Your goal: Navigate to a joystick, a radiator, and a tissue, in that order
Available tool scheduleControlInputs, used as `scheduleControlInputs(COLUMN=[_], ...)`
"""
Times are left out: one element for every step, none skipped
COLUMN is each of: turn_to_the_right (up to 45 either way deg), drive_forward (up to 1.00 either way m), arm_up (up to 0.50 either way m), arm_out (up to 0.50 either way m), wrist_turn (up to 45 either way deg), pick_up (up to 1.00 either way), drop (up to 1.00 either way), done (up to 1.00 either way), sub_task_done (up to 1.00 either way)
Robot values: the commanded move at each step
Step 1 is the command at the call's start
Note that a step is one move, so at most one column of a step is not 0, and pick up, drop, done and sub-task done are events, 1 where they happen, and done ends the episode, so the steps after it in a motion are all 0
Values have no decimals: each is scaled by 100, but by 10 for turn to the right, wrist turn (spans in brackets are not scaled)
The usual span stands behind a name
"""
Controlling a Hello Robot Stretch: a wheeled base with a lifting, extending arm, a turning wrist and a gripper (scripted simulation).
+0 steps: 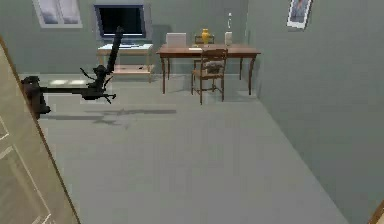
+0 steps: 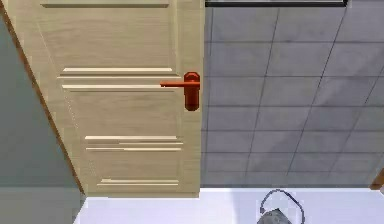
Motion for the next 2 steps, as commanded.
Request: scheduleControlInputs(turn_to_the_right=[0,-210], drive_forward=[30,0], arm_up=[0,0], arm_out=[0,0], wrist_turn=[0,0], pick_up=[0,0], drop=[0,0], done=[0,0], sub_task_done=[0,0])
